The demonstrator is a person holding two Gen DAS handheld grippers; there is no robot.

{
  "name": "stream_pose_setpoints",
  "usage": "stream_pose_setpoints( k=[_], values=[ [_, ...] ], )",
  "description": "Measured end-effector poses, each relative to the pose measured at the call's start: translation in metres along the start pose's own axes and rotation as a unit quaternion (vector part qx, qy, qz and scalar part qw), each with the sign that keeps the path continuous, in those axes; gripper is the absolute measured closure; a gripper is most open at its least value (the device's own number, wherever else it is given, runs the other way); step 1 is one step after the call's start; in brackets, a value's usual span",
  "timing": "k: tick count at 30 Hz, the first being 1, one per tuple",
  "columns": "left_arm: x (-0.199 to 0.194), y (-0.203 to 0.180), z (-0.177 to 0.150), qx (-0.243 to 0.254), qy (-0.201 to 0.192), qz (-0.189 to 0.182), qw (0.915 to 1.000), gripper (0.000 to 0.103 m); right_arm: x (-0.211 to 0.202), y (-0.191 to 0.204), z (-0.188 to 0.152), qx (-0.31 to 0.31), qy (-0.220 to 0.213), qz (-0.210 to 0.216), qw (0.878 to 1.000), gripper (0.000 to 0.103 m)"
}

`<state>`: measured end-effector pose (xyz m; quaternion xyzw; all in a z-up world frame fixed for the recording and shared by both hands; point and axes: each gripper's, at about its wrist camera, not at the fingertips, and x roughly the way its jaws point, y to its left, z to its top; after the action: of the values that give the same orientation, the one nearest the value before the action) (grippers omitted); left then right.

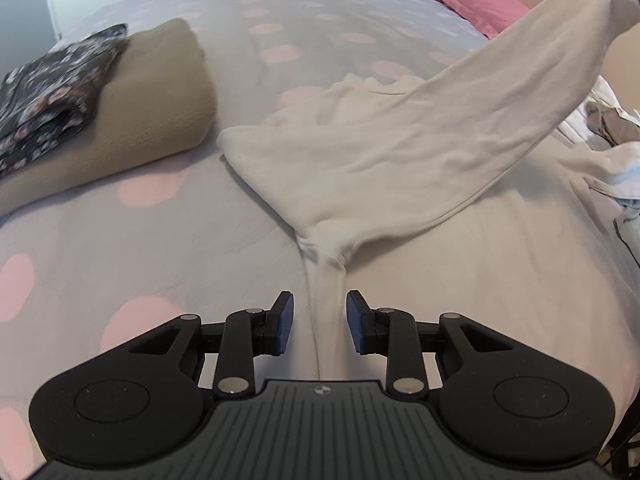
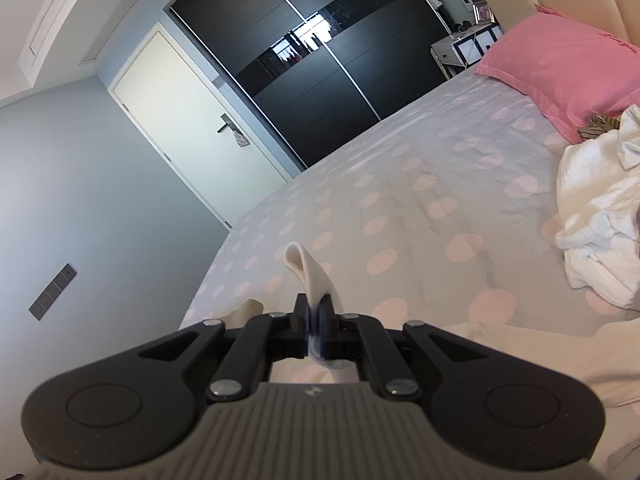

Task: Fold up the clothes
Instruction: 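Lift the sleeve cuff with the right gripper and carry it across the body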

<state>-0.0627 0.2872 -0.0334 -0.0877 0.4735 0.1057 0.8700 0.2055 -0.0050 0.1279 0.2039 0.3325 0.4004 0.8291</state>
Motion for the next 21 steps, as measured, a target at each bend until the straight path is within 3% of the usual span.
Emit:
stream_pose_setpoints(
  k=[5,12,15,17,21],
  values=[
    [0.009,-0.023,0.011,0.044,-0.011,0.014,0.9989,0.07,0.004,-0.005,0.001,0.0,0.003,-0.006,1.0,0.097],
    [0.023,-0.051,0.015,0.13,-0.028,0.085,0.9876,0.068,0.006,-0.009,-0.003,-0.006,0.014,-0.01,1.0,0.097],
    [0.024,-0.056,0.017,0.151,-0.04,0.109,0.9818,0.079,0.005,-0.012,-0.006,-0.007,0.019,-0.018,1.0,0.097],
    [0.023,-0.055,0.018,0.148,-0.042,0.107,0.9823,0.095,0.004,-0.014,-0.008,-0.005,0.02,-0.023,1.0,0.097],
    [0.014,-0.044,0.02,0.124,-0.053,0.116,0.984,0.097,-0.003,-0.019,-0.008,-0.007,0.009,-0.039,0.999,0.097]
  ],
)
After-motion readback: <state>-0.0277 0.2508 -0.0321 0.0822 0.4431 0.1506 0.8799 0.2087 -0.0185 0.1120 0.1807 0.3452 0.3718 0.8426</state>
